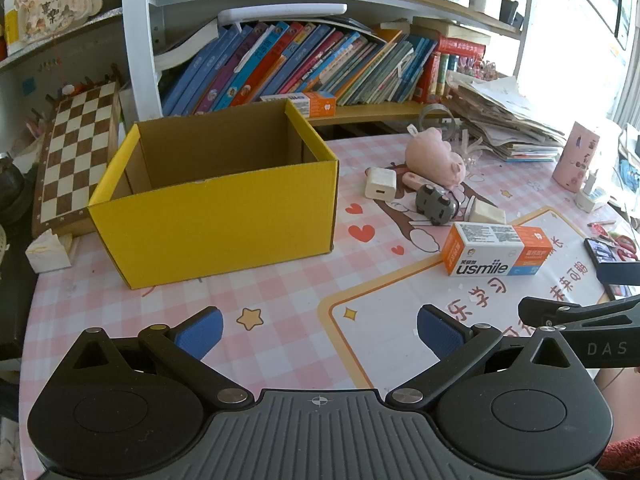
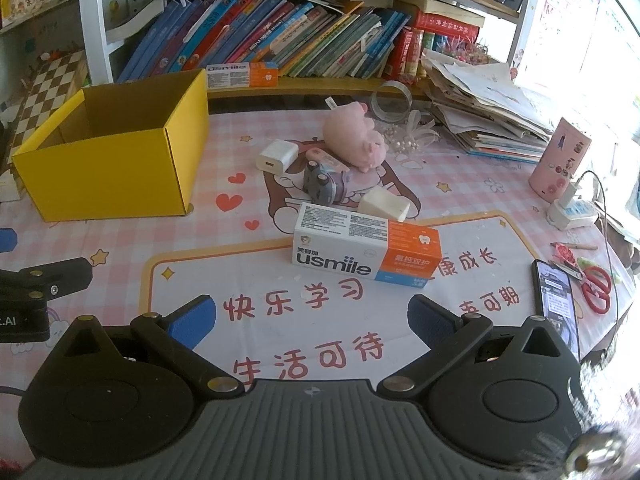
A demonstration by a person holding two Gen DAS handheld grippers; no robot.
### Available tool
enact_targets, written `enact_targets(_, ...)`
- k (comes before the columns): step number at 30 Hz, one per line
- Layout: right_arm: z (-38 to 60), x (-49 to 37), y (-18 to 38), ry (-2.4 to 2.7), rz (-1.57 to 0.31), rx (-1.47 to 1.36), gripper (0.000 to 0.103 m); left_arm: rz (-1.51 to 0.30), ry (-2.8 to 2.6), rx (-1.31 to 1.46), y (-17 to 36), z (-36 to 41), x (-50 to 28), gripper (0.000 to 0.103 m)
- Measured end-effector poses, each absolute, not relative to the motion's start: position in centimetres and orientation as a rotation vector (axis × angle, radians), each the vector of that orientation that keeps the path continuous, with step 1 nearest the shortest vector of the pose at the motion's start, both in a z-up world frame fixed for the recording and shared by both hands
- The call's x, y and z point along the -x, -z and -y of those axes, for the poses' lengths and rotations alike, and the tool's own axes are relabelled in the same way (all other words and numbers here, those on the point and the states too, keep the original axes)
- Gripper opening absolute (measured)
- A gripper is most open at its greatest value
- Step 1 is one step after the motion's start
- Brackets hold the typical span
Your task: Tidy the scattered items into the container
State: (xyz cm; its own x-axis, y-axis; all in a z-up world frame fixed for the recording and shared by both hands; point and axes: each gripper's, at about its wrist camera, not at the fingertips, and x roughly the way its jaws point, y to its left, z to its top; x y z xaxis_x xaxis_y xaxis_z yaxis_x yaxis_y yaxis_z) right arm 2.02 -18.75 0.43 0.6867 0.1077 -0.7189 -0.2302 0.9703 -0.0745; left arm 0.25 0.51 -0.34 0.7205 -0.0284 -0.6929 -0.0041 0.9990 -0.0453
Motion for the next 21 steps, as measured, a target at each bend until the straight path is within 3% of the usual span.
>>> enact_targets(21, 18.63, -2.13, -0.46, -0.193, -0.789, 0.174, 0.103, -0.772, 0.022, 0.047, 0.42, -0.58, -0.26, 0.103)
